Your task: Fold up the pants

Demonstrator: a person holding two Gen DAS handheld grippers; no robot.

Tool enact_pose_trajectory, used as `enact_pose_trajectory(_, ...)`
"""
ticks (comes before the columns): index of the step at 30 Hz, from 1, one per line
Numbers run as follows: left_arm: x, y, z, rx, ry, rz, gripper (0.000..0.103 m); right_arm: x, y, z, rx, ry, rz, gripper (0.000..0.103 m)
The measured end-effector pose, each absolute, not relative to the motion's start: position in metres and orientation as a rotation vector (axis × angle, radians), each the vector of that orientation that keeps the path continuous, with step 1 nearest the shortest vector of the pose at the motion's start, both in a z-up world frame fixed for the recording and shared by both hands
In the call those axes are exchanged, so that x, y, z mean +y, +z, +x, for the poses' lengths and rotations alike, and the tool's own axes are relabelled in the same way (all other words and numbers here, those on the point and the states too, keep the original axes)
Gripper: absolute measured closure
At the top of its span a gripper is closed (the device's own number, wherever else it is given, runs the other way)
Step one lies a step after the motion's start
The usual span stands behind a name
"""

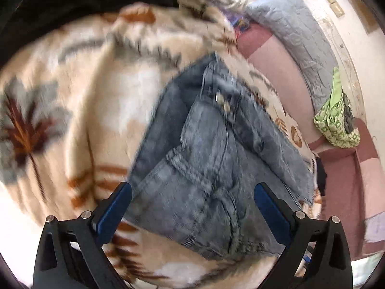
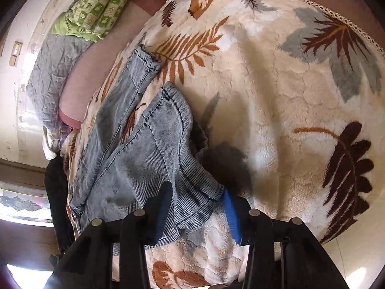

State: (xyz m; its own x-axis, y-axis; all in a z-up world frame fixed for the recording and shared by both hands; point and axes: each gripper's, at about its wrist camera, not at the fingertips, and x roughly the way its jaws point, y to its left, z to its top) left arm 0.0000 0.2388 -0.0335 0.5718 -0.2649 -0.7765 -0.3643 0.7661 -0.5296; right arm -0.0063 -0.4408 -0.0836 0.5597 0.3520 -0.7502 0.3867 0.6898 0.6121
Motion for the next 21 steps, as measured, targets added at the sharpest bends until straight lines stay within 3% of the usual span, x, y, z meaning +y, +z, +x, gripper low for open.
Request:
enact_pose_trajectory(3, 0.237, -0.042, 0.013, 1.033, 0.027, -0.704, 0.002, -0.44, -0.084, -0.006, 1.012, -0.022, 0.844, 0.059)
enact_pose_trajectory(4, 0.237, -0.047, 0.016, 1.052, 0.026, -0.696, 0.015, -0.44, -0.084, -0.005, 1.013, -0.021, 0.839, 0.059)
enact_pose_trajectory(5, 0.237, -0.051, 0.019, 1.072, 0.032, -0.679, 0.038, -0.439, -0.083, -0.005, 1.014, -0.021, 0.835, 0.059)
enact_pose_trajectory(7, 0.239, -0.053, 0.019, 1.091, 0.071, -0.62, 0.06, -0.437, -0.082, -0.004, 1.016, -0.019, 0.825, 0.059)
enact_pose_trajectory(8, 0.24, -0.054, 0.02, 1.095, 0.074, -0.612, 0.067, -0.436, -0.082, -0.003, 1.019, -0.017, 0.823, 0.059)
enact_pose_trajectory(12, 0.246, -0.051, 0.016, 1.092, 0.079, -0.602, 0.076, -0.435, -0.082, -0.001, 1.026, -0.02, 0.812, 0.059)
enact_pose_trajectory(14, 0.246, -0.053, 0.016, 1.121, 0.109, -0.557, 0.092, -0.433, -0.082, 0.001, 1.031, -0.024, 0.801, 0.059)
enact_pose_trajectory(18, 0.256, -0.059, 0.018, 1.167, 0.104, -0.594, 0.092, -0.434, -0.084, 0.002, 1.036, -0.034, 0.807, 0.058)
enact_pose_trajectory(21, 0.262, -0.06, 0.018, 1.163, 0.029, -0.654, 0.073, -0.436, -0.085, 0.002, 1.033, -0.026, 0.822, 0.058)
